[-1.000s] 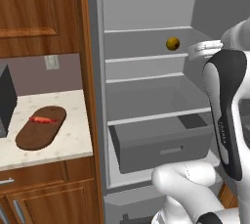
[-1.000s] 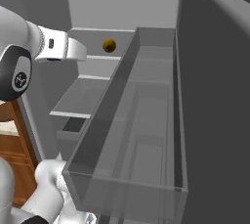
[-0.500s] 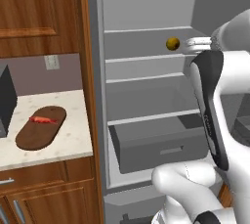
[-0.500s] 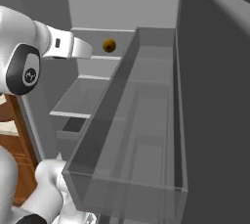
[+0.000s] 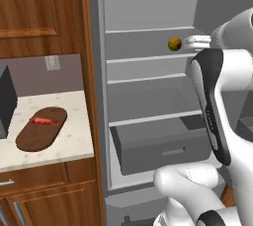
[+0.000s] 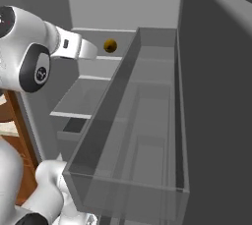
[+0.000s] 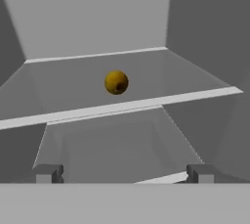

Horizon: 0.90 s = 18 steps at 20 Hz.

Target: Retrieve a lemon from the fridge and place it on the cutting board with the fish.

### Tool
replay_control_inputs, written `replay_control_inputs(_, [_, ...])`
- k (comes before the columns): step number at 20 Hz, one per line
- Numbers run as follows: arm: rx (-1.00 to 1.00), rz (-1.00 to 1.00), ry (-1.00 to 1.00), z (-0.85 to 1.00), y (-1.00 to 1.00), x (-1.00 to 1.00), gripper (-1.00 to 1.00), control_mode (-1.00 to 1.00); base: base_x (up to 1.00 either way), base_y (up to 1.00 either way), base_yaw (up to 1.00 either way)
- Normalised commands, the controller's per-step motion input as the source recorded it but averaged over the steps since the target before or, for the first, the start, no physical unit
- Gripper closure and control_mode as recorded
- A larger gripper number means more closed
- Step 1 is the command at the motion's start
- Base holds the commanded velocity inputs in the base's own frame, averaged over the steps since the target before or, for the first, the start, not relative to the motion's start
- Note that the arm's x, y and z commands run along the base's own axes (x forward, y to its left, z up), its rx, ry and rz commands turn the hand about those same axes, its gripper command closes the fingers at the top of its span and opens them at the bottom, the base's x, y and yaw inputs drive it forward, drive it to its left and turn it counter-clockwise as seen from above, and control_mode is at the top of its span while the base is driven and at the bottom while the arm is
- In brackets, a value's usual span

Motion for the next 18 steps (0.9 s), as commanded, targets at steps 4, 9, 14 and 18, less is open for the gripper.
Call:
replay_control_inputs(4, [0.00, 0.04, 0.00, -0.01, -0.09, 0.44, -1.00, -1.00, 0.00, 0.00, 0.00])
replay_control_inputs(9, [-0.01, 0.00, 0.00, 0.00, 0.00, 0.32, -1.00, -1.00, 0.00, 0.00, 0.00])
replay_control_inputs(14, [0.00, 0.00, 0.02, -0.11, -0.01, 0.49, -1.00, -1.00, 0.00, 0.00, 0.00])
replay_control_inputs(18, [0.00, 0.00, 0.07, -0.23, -0.11, 0.54, -1.00, -1.00, 0.00, 0.00, 0.00])
